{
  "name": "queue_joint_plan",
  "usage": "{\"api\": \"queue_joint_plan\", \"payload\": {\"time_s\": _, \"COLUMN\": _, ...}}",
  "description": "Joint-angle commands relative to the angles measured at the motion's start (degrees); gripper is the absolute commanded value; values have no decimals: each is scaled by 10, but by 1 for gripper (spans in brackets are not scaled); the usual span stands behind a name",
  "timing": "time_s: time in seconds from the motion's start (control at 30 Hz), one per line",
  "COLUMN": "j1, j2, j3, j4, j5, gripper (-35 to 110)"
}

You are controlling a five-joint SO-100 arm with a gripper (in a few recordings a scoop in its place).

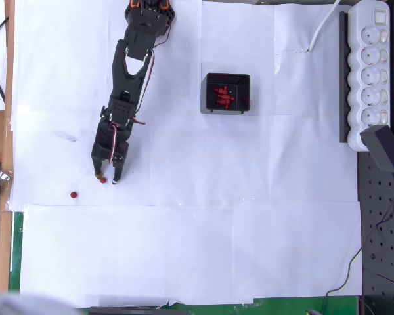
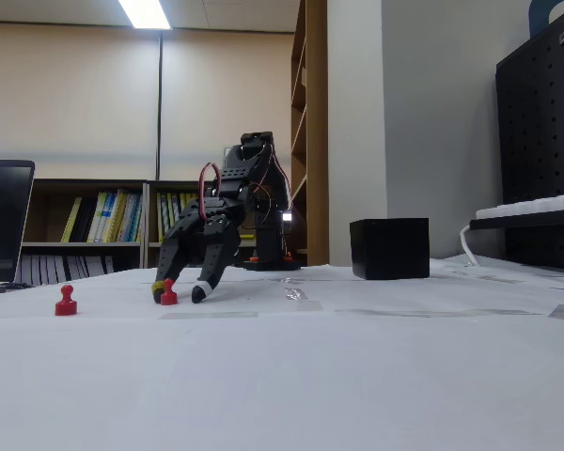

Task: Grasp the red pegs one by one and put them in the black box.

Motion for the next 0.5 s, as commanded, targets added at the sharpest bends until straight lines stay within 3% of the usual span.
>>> {"api": "queue_joint_plan", "payload": {"time_s": 0.0, "j1": 14, "j2": 14, "j3": 13, "j4": -7, "j5": -1, "gripper": 16}}
{"api": "queue_joint_plan", "payload": {"time_s": 0.47, "j1": 14, "j2": 17, "j3": 14, "j4": 5, "j5": 3, "gripper": 15}}
